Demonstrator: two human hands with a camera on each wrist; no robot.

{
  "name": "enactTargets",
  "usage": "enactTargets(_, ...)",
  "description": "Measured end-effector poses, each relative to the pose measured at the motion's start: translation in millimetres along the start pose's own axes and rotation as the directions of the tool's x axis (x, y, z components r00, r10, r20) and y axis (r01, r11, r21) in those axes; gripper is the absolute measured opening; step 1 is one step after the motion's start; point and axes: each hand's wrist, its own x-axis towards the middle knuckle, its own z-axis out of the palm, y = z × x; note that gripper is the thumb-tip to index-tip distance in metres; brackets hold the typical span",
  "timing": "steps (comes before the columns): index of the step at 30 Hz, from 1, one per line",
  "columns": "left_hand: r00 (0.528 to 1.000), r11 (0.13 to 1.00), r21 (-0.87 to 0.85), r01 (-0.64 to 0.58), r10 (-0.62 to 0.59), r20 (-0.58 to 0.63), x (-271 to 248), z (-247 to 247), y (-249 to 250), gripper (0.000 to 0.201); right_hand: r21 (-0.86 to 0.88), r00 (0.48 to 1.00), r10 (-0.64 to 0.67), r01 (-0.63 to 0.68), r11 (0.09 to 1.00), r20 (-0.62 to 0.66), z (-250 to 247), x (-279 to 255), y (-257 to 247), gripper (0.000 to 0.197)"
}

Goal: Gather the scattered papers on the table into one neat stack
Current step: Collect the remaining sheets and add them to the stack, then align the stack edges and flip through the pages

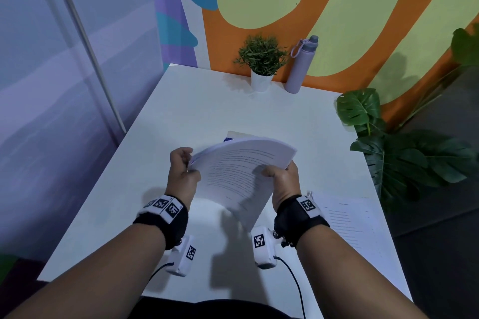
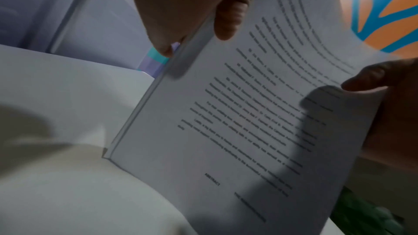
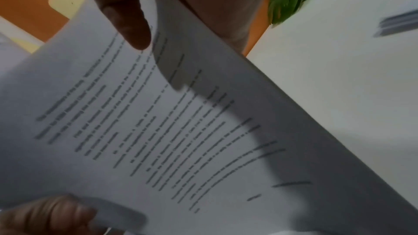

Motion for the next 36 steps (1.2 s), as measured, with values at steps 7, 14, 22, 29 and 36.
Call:
enactTargets(7,0.999,0.997,-0.069,-0.027,0.026,-0.022,-7,6,4,0.034,-0.021,0.999,-0.013,0.012,1.000,-0.045,-1,-1,4,0.032)
enactTargets(14,0.999,0.999,-0.036,0.028,-0.027,0.021,-14,5,-4,0.036,-0.057,0.997,-0.071,0.071,0.996,0.001,-8,-4,5,0.043)
enactTargets(22,0.996,0.985,0.168,0.035,-0.048,0.074,-18,-1,-26,0.039,-0.063,0.995,0.094,-0.093,0.994,0.023,-18,-8,31,0.051)
enactTargets(29,0.996,0.911,0.411,-0.034,-0.004,0.092,-27,6,-34,0.029,-0.273,0.999,0.027,-0.033,0.962,-0.026,-30,-3,39,0.032)
enactTargets(36,0.983,0.826,0.559,0.075,-0.156,0.098,-36,20,-60,0.033,-0.771,0.969,-0.102,-0.114,0.626,-0.225,-130,11,61,0.035)
